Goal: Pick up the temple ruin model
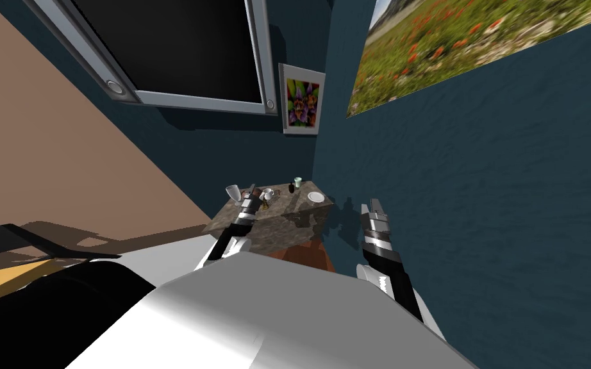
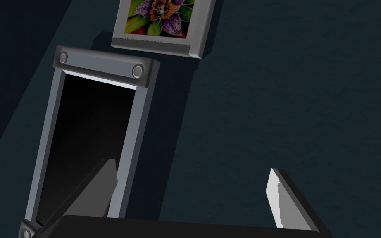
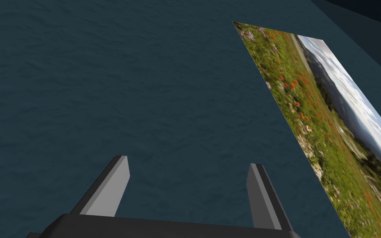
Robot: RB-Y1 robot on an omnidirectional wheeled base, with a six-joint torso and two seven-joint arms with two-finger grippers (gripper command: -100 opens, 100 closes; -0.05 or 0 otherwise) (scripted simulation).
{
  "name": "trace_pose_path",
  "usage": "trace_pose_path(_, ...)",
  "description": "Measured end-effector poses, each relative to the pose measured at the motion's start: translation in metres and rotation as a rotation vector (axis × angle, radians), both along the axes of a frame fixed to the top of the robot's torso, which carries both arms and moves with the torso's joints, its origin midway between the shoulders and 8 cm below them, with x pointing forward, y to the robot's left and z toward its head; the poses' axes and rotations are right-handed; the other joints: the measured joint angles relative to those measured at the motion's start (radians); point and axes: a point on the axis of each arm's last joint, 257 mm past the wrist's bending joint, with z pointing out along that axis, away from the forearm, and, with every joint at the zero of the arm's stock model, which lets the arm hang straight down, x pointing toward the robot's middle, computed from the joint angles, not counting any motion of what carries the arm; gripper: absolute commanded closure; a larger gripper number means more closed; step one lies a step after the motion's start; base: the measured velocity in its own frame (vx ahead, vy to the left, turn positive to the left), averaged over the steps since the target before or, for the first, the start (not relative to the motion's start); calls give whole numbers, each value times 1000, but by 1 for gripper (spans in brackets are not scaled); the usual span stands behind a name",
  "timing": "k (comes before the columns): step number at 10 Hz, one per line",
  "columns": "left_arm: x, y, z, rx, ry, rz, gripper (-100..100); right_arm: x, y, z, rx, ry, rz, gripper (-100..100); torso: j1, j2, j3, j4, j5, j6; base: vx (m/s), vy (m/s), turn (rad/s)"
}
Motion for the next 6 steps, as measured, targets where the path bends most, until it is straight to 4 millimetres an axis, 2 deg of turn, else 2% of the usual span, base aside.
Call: trace_pose_path(6, 19, -6, -15, -11, 118, -78, -100, 0, 0, 0, 0, 0, 0, 0, 0, 0, 0, 0, 0, 0, -38, 4, -24)
